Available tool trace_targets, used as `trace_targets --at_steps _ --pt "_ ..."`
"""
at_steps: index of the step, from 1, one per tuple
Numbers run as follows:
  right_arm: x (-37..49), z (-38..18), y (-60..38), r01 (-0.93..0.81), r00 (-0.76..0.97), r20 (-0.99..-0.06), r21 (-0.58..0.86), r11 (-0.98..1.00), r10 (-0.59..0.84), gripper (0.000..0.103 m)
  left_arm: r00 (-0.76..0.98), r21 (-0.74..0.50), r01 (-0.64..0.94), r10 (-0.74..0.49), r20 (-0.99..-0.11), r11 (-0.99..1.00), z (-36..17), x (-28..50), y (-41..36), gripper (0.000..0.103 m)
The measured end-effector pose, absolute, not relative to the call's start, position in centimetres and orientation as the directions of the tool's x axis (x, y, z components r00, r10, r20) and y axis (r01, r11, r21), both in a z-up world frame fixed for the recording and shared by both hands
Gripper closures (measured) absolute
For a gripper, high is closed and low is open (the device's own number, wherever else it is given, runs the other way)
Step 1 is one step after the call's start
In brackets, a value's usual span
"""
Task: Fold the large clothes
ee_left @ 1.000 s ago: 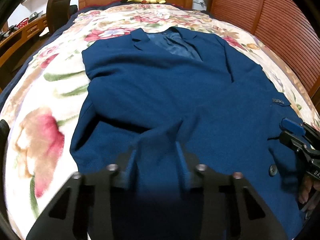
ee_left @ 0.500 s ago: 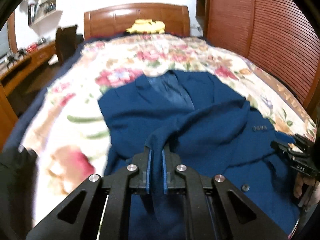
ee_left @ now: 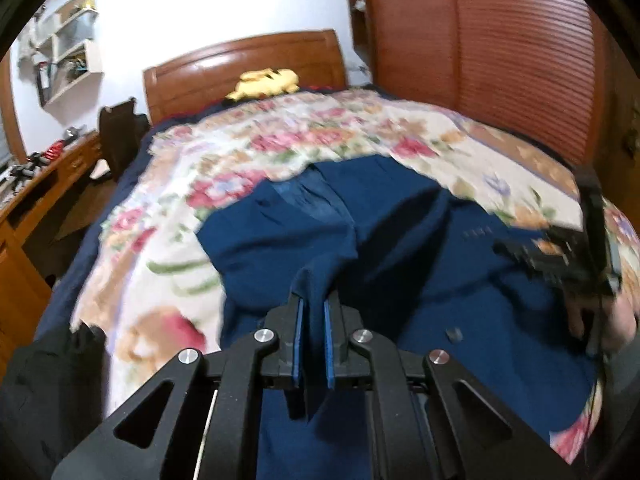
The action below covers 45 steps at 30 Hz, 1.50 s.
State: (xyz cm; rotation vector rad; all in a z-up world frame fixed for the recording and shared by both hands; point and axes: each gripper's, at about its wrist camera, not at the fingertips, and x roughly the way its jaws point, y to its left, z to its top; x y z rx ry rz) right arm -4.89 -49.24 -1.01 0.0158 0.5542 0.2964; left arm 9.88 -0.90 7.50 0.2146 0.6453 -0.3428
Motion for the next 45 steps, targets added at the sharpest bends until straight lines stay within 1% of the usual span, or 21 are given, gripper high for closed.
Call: trace_targets --at_steps 7,11,14,16,18,21,24,31,36,37,40,45 --pt "-5.5 -0.6 -50.1 -0.276 0.818 -0.507 0.07 0.959 0.273 0.048 0.671 0.03 0.431 -0.298 -0.679 0.902 2.5 5.2 -2.1 0.094" --pt "-6.2 -0.5 -50.6 -0.274 0.821 -0.507 0.054 0.96 0.263 0.048 0.651 0.008 0.437 -0.31 -0.693 0.899 1.3 3.9 -2.9 0.093" --pt "-6.7 -0.6 -50.6 -0.276 0.82 -0.513 0.038 0.96 0.256 0.048 0.663 0.02 0.421 -0.293 -0.689 0.907 1.4 3.3 -3.2 0.088" --pt "-7.0 -0.7 -50.5 -0.28 0.818 -0.517 0.025 0.96 0.253 0.048 0.677 0.036 0.425 -0.291 -0.676 0.905 1.9 2.7 -3.3 0.081" --pt "-7.1 -0.7 -50.5 -0.288 0.816 -0.519 0.018 0.958 0.255 0.048 0.694 0.035 0.435 -0.31 -0.65 0.9 2.7 1.8 -3.3 0.071" --pt "-7.0 -0.7 -50.5 -0.291 0.815 -0.522 0.008 0.957 0.252 0.048 0.713 0.037 0.435 -0.319 -0.624 0.9 3.7 1.3 -3.1 0.064" --pt "-6.9 -0.8 -50.4 -0.295 0.812 -0.526 0.006 0.956 0.254 0.048 0.729 0.045 0.422 -0.31 -0.611 0.905 4.2 1.6 -2.7 0.063" --pt "-6.6 -1.0 -50.2 -0.312 0.804 -0.535 -0.005 0.95 0.261 0.048 0.702 0.043 0.394 -0.27 -0.658 0.918 2.5 4.1 -2.0 0.059" --pt "-6.3 -1.2 -50.0 -0.321 0.798 -0.542 -0.01 0.947 0.265 0.048 0.673 0.034 0.371 -0.244 -0.698 0.928 0.3 5.8 -1.7 0.035" --pt "-6.2 -1.3 -50.0 -0.322 0.796 -0.544 -0.01 0.947 0.265 0.048 0.667 0.03 0.366 -0.24 -0.706 0.93 0.0 6.1 -1.6 0.033" --pt "-5.9 -1.4 -50.0 -0.326 0.792 -0.548 -0.01 0.945 0.268 0.048 0.652 0.027 0.356 -0.227 -0.723 0.934 -0.9 6.7 -1.5 0.031" --pt "-5.7 -1.5 -50.1 -0.332 0.788 -0.553 -0.013 0.943 0.269 0.048 0.63 0.021 0.327 -0.201 -0.75 0.945 -1.8 7.6 -1.2 0.03"
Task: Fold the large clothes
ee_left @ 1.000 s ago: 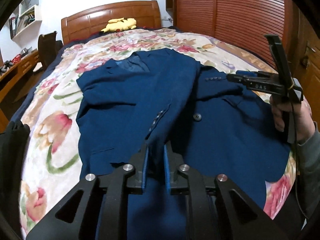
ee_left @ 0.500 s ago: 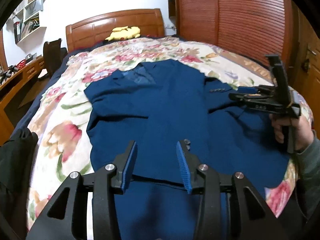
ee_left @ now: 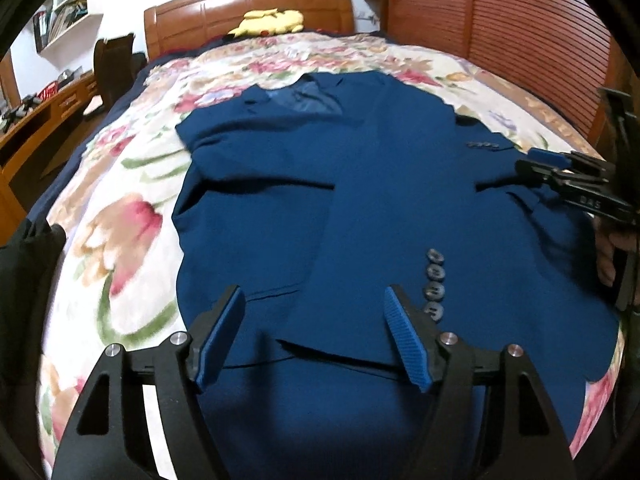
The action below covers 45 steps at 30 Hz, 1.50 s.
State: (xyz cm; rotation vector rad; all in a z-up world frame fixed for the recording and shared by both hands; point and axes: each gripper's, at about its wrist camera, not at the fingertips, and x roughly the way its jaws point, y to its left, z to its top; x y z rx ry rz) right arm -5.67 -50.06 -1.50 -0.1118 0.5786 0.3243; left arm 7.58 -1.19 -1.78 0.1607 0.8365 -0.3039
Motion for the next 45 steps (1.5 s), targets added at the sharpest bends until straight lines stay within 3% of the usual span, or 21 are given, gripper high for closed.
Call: trace_targets --at_steps 15,25,37,45 --pt "-5.5 -1.7 -49.7 -0.345 0.778 -0.566 -0.022 0.938 0.273 0.048 0.605 0.034 0.309 -0.169 -0.778 0.951 -3.2 8.1 -1.1 0.03" --pt "-9.1 -1.5 -52.2 -0.353 0.772 -0.569 -0.013 0.936 0.283 0.048 0.625 0.022 0.293 -0.174 -0.761 0.956 -1.6 4.9 2.9 0.03" --pt "-16.1 -3.6 -57.8 -0.281 0.742 -0.663 -0.17 0.945 0.101 0.048 0.624 0.003 0.308 -0.199 -0.756 0.951 -2.2 -0.9 6.3 0.03" --pt "-17.9 -3.5 -59.3 -0.251 0.714 -0.696 -0.145 0.957 0.082 0.048 0.605 0.007 0.305 -0.188 -0.773 0.952 -4.1 -2.6 6.6 0.03"
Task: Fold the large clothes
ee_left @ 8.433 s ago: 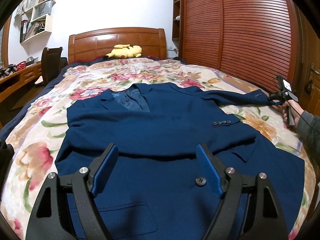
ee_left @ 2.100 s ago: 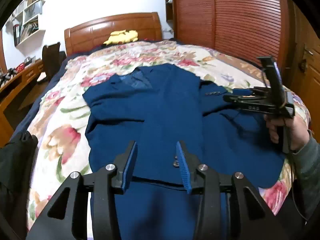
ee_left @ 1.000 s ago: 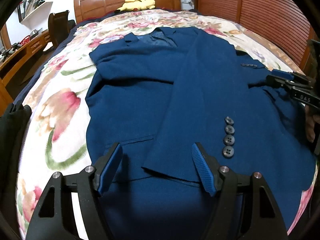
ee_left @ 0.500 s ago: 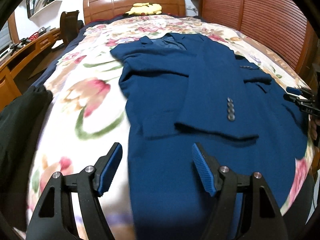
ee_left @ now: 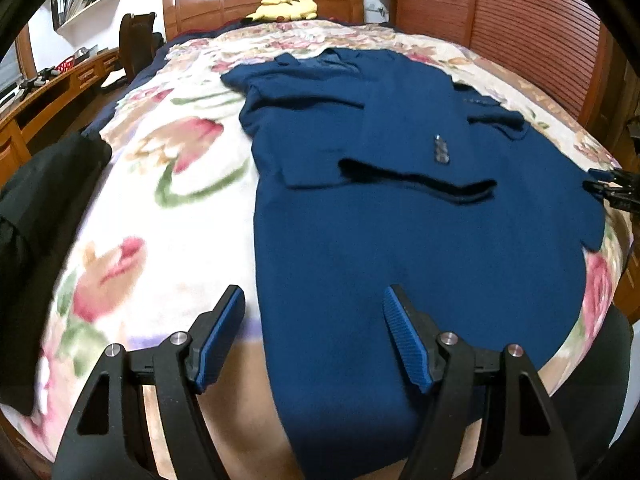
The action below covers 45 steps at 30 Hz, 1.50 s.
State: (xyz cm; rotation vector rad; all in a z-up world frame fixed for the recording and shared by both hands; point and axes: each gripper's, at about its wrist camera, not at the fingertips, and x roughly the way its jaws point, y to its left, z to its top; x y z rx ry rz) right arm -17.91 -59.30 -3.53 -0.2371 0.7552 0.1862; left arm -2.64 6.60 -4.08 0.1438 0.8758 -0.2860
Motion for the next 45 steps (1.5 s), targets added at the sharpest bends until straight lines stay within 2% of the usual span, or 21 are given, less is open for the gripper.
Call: trace_targets --at_steps 8,16,19,21,22,24,25,27,30,37,45 --pt "-19.4 -3.8 -60.4 -0.24 0.702 -0.704 -0.095 0.966 0.105 0.048 0.605 -0.02 0.302 -0.208 -0.769 0.953 -4.5 -3.4 7.2 0.03" --pt "-18.4 -4.2 -60.9 -0.207 0.702 -0.707 -0.089 0.974 0.085 0.042 0.621 -0.039 0.311 -0.234 -0.748 0.95 -4.3 -5.2 7.9 0.03" --pt "-18.2 -4.6 -61.2 -0.197 0.693 -0.711 -0.033 0.98 0.115 0.042 0.626 -0.06 0.312 -0.252 -0.738 0.948 -4.2 -5.7 8.2 0.038" --pt "-18.3 -4.7 -61.0 -0.202 0.693 -0.711 -0.031 0.979 0.12 0.042 0.637 -0.061 0.298 -0.246 -0.731 0.952 -4.1 -6.0 8.5 0.049" --pt "-18.4 -4.7 -60.9 -0.207 0.691 -0.711 -0.023 0.978 0.129 0.045 0.64 -0.069 0.292 -0.248 -0.728 0.954 -4.1 -6.1 8.8 0.052" --pt "-18.4 -4.6 -60.9 -0.222 0.684 -0.713 -0.005 0.975 0.153 0.057 0.645 -0.082 0.281 -0.251 -0.722 0.956 -4.0 -6.3 9.1 0.059" --pt "-18.3 -4.7 -60.9 -0.231 0.681 -0.714 0.002 0.973 0.164 0.06 0.647 -0.081 0.278 -0.249 -0.72 0.957 -4.0 -6.5 9.2 0.06" --pt "-18.3 -4.6 -60.8 -0.25 0.673 -0.714 0.023 0.968 0.191 0.075 0.65 -0.079 0.274 -0.245 -0.719 0.958 -4.0 -6.7 9.2 0.061" --pt "-18.5 -4.5 -60.7 -0.266 0.672 -0.706 0.049 0.963 0.222 0.084 0.652 -0.078 0.263 -0.237 -0.72 0.961 -4.0 -7.0 9.1 0.061" --pt "-19.0 -4.7 -60.7 -0.248 0.706 -0.674 0.053 0.967 0.218 0.086 0.65 -0.079 0.271 -0.243 -0.72 0.959 -4.1 -7.8 9.0 0.061" --pt "-18.2 -5.4 -62.0 -0.233 0.684 -0.672 0.171 0.957 0.286 0.084 0.66 -0.096 0.253 -0.244 -0.71 0.963 -4.3 -8.6 9.3 0.061"
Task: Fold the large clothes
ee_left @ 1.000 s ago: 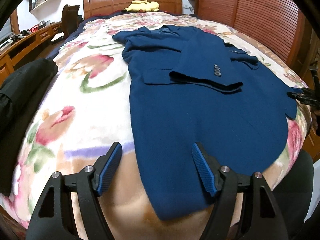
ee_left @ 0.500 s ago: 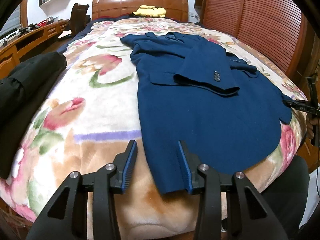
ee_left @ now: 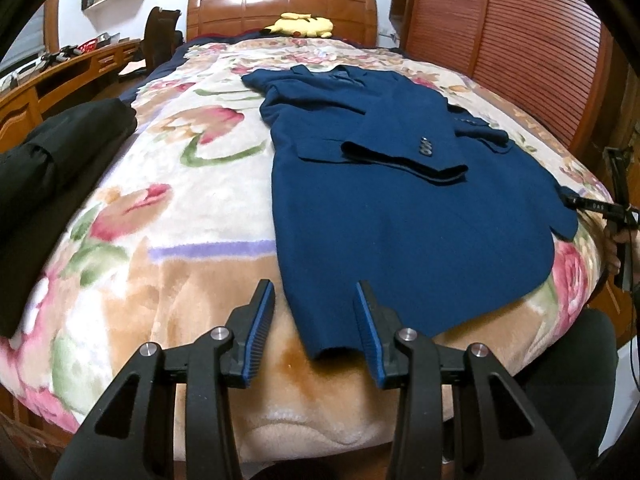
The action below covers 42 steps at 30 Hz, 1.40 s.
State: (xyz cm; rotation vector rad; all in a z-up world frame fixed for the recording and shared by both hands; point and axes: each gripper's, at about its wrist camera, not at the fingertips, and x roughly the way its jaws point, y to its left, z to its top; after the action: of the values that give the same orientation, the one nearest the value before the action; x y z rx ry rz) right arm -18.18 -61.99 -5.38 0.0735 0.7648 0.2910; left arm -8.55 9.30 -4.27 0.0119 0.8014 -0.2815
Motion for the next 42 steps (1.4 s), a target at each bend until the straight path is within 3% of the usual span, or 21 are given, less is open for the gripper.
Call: trace_targets --at_steps 4,5,9,22,42 --pt "-18.2 -5.3 -61.5 -0.241 0.686 -0.676 0.137 0.961 0.268 0.084 0.653 -0.117 0.262 -0.265 -0.71 0.958 -4.3 -8.7 9.3 0.065" --pt "-18.3 -5.2 -61.1 -0.251 0.69 -0.677 0.108 0.962 0.256 0.084 0.648 -0.13 0.275 -0.284 -0.707 0.953 -4.2 -8.8 9.3 0.081" --pt "-19.0 -4.7 -59.7 -0.265 0.714 -0.669 0.014 0.964 0.206 0.089 0.645 -0.158 0.292 -0.316 -0.695 0.943 -3.6 -9.0 9.2 0.097" --pt "-22.0 -0.4 -59.5 -0.23 0.812 -0.547 0.026 0.973 0.207 0.093 0.748 -0.135 0.337 -0.352 -0.563 0.932 3.2 -10.8 7.9 0.098" --pt "-33.3 7.4 -59.5 -0.315 0.892 -0.338 0.01 0.949 0.299 0.094 0.865 -0.125 0.342 -0.364 -0.346 0.931 12.6 -16.6 9.9 0.098"
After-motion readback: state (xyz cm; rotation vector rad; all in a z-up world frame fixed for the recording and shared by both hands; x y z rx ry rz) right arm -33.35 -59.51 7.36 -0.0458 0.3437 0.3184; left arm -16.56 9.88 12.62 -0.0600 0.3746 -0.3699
